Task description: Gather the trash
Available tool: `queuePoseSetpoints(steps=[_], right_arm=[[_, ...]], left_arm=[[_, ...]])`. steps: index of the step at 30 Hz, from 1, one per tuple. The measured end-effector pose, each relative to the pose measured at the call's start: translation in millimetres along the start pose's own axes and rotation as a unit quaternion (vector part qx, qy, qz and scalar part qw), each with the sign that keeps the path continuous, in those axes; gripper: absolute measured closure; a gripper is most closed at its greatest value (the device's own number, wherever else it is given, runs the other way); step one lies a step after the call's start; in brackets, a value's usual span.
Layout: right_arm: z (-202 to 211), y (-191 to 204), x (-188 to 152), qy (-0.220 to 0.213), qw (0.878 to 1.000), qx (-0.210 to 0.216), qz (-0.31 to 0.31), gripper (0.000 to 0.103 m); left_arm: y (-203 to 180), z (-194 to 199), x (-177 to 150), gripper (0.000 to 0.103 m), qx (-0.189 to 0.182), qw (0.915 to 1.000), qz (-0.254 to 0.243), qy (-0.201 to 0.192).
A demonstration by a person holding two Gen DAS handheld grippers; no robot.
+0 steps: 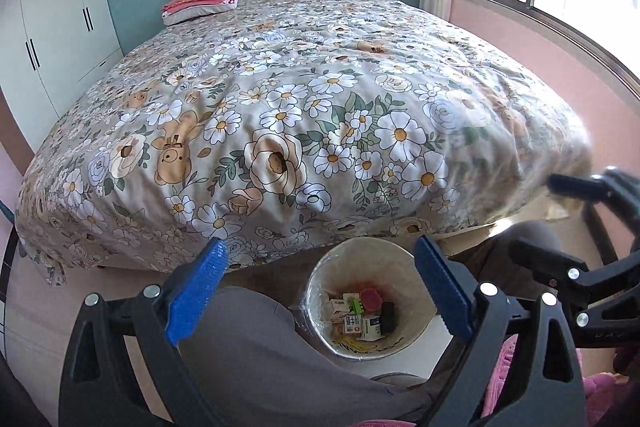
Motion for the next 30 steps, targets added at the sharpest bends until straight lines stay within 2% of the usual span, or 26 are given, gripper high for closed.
queuePoseSetpoints(steps=[6,9,30], right_arm=[[25.0,11.1,-7.7,-0.033,0.999,-0.038,0.006,0.019],[34.0,11.4,-12.1,-0.044,0.998,-0.039,-0.005,0.018],[24.6,15.1,-26.3,-0.02,0.999,-0.025,-0.014,0.018]], left_arm=[[-13.5,12.0,-11.8,0.007,-0.013,0.9999,-0.007,0.003],[-20.7,14.3,-19.3,0.007,-0.016,0.9997,-0.019,0.005],[-28.6,12.0,-29.9,0.007,-0.01,0.9993,-0.035,0.013]])
Point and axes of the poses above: each gripper's, at about its wrist camera, not at the fingertips, and z roughly against the way its jaws point, y to its left, x to its top, the point moved 5 cm from there along -z, roughly the way its jaws point, and after that the axes turned 8 degrees about z, right-handed, at the moved point
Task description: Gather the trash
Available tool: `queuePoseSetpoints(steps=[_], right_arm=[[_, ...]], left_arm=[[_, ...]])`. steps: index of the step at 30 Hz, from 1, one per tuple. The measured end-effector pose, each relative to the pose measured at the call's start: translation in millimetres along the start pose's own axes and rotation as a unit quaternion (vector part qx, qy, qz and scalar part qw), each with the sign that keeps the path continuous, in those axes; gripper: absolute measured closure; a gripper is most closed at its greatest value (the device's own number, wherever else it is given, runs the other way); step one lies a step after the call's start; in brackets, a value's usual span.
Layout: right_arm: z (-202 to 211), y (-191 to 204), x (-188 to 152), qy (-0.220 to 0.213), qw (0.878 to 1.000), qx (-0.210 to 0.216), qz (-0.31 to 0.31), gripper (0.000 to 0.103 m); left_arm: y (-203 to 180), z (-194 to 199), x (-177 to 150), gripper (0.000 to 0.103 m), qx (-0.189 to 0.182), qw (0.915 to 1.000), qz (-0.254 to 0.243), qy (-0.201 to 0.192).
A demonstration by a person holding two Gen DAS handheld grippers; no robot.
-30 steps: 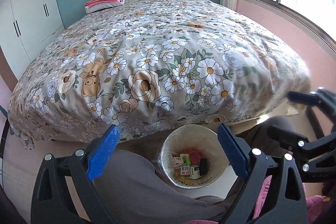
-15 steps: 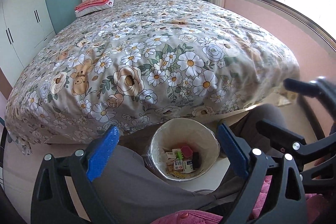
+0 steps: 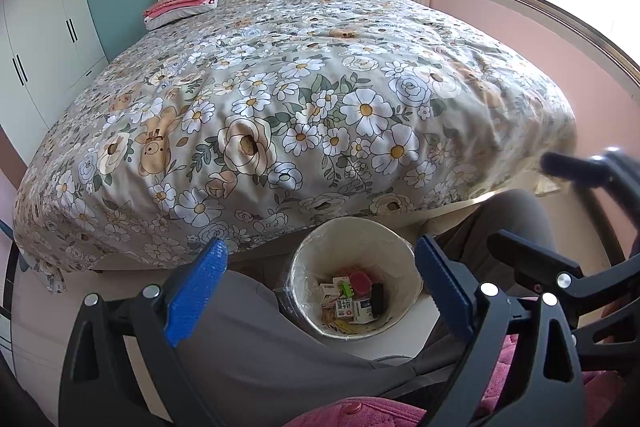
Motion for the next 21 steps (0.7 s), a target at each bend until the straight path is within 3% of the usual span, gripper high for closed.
queuePoseSetpoints(steps=[21], right_arm=[[-3.5,1.5,-2.3,0.005,1.0,0.007,-0.003,0.018]], left_arm=[[2.9,-1.1,-3.1,0.007,0.003,1.0,0.0,0.002]])
Point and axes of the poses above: each gripper's, at about its wrist camera, not at the fingertips, and z roughly against the way its jaws point, y to its left, x to its top, the point moved 5 cm from there along -z, roughly the way its jaws point, and after that the axes turned 8 degrees about z, right-handed, at the moved point
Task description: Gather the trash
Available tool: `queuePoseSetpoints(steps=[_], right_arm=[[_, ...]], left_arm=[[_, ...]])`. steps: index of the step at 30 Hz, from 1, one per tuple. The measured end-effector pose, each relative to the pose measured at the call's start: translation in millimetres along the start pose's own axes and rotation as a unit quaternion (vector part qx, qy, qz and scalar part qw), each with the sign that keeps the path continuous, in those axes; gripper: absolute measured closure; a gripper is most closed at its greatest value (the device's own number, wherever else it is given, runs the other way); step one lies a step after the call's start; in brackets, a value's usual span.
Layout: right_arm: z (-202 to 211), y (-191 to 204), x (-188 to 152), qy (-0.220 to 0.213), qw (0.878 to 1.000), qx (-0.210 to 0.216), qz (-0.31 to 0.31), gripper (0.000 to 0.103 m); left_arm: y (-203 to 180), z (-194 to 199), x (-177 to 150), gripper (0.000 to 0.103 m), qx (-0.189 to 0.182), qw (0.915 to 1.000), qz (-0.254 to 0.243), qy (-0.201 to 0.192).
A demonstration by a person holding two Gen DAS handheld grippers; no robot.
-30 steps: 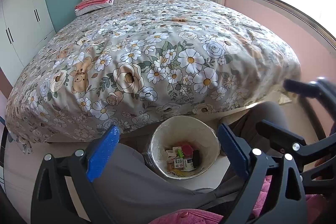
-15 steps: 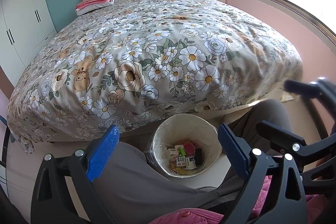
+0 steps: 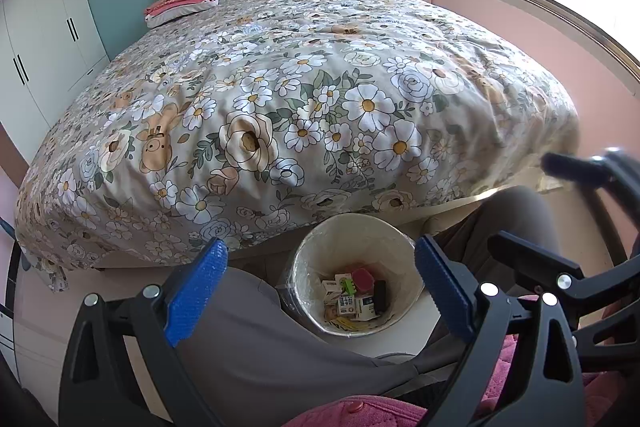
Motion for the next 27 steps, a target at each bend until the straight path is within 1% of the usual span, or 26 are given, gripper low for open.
queuePoseSetpoints(steps=[23,27], right_arm=[[-1.3,-0.4,-4.5,0.004,1.0,0.005,-0.003,0.018],[-1.8,-0.8,-3.1,0.004,1.0,0.006,-0.004,0.018]], left_arm=[[4.0,-1.5,-4.9,0.007,0.001,1.0,-0.002,0.001],[5.1,-2.9,-5.8,0.007,-0.004,1.0,0.0,0.004]])
Point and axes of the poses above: each gripper's, at about its wrist camera, not at the fingertips, and z roughly against the way its jaws point, y to its left, x to its top, the point moved 5 cm from there along -z, roughly the way its jaws point, and after that the axes turned 8 degrees about z, right-handed, at the moved point
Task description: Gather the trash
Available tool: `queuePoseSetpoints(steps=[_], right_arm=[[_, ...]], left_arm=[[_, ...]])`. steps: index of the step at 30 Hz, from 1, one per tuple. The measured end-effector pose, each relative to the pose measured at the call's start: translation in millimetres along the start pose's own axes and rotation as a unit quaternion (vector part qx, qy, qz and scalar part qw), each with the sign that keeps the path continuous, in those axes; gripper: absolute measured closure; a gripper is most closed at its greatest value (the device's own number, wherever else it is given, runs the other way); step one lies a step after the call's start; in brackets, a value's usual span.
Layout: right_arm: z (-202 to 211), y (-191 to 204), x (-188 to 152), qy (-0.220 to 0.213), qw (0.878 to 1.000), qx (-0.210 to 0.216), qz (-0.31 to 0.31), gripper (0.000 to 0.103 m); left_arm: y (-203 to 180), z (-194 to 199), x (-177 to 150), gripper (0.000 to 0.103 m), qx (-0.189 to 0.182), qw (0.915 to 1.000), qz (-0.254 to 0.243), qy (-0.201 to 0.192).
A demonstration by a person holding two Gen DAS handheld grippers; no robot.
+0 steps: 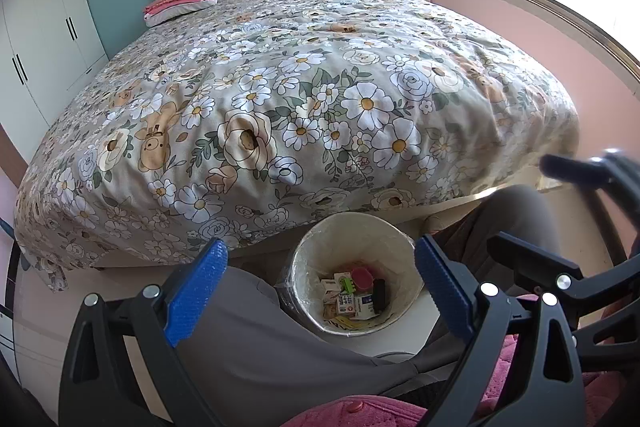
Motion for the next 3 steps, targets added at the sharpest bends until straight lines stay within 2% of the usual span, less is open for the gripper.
queuePoseSetpoints(steps=[3], right_arm=[[0.1,0.0,-0.2,0.001,1.0,0.0,0.0,0.018]], left_arm=[[0.3,-0.5,-0.4,0.007,0.0,1.0,0.0,0.003]])
Point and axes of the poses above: each gripper's, at about its wrist camera, not at the fingertips, and z roughly against the way its jaws point, y to its left, x to its top, the point moved 5 cm from there along -z, roughly the way its jaws point, and after that the axes turned 8 degrees about z, right-handed, at the moved point
